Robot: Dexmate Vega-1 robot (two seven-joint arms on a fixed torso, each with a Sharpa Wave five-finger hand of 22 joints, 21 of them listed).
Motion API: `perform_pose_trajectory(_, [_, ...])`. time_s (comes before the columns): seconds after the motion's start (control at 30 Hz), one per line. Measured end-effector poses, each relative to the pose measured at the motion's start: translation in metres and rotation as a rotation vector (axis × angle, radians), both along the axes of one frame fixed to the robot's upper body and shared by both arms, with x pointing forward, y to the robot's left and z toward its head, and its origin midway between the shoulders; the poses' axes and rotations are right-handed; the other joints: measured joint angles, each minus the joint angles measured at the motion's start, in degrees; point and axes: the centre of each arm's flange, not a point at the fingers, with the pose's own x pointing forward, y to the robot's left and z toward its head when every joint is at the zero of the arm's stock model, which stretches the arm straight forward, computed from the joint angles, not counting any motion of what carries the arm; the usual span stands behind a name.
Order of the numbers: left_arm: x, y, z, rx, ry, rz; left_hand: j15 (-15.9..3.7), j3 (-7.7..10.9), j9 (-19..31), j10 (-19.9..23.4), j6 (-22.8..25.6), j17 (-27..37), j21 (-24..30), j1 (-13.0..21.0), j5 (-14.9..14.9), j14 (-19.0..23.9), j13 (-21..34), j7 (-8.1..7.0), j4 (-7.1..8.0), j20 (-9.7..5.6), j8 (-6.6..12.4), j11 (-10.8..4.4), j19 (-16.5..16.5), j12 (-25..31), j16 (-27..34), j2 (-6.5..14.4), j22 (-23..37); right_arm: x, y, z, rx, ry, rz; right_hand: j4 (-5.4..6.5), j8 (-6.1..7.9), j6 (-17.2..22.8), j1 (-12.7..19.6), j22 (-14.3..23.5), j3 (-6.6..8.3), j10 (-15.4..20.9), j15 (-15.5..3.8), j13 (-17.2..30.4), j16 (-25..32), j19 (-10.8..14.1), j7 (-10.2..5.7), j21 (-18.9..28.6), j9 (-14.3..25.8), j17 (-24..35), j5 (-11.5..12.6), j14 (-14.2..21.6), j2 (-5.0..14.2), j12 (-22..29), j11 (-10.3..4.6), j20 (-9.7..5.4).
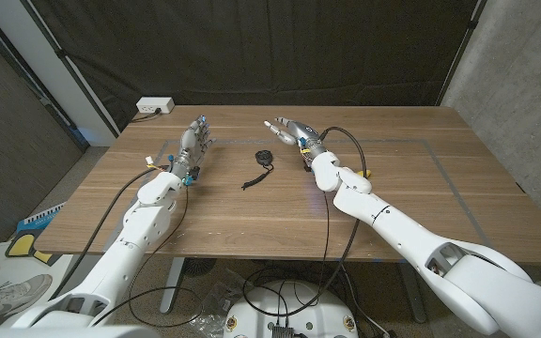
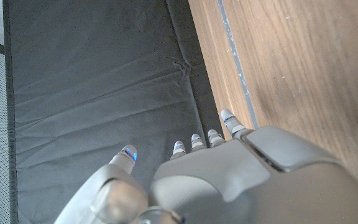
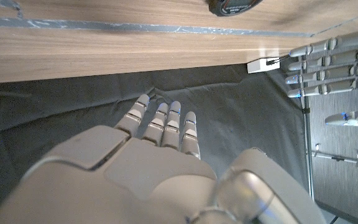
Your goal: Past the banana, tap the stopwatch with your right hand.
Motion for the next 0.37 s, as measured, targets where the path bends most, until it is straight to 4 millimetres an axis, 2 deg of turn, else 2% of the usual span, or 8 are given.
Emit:
perform_pose_trajectory(0.1, [0.001,0.003,-0.002,0.001,0.006,0.006,0.00,-0.24,0.00,-0.23,0.00,0.00,0.00,0.19,0.00,0.00,0.00,0.00,0.24,0.00,0.00,-0.23,0.00,0.00,0.00,0.19,0.00,-0.001,0.001,0.001,0.026,0.004,0.024,-0.11,0.00,0.00,0.00,-0.20,0.11,0.00,0.23,-0.06,0.00,-0.20,0.00,0.00,0.00,-0.02,0.00,-0.23,0.00,0.00,0.00,0.17])
perform_pose_trajectory(0.17, [0.002,0.003,-0.002,0.013,0.007,-0.014,0.00,-0.24,0.00,-0.22,0.00,0.00,0.00,0.19,0.00,0.00,0.00,0.00,0.24,0.00,0.00,-0.22,0.00,0.00,0.00,0.19,0.00,0.004,-0.009,0.004,0.067,0.011,0.012,-0.17,0.00,0.02,0.00,-0.21,0.17,0.21,0.23,-0.27,0.00,-0.44,0.03,0.00,0.00,-0.26,0.00,-0.23,0.00,0.00,0.21,-0.04])
perform_pose_trajectory(0.37, [0.003,0.006,-0.004,0.027,0.013,-0.030,0.00,-0.24,0.00,-0.22,0.00,0.00,0.00,0.19,0.00,0.00,0.00,0.00,0.24,0.00,0.00,-0.22,0.00,0.00,0.00,0.19,0.00,0.003,-0.019,0.002,0.124,0.015,-0.003,-0.41,0.00,0.22,0.00,-0.20,0.41,0.21,0.23,-0.27,0.00,-0.52,0.22,0.00,0.00,-0.28,-0.44,-0.23,0.00,0.00,0.21,-0.13])
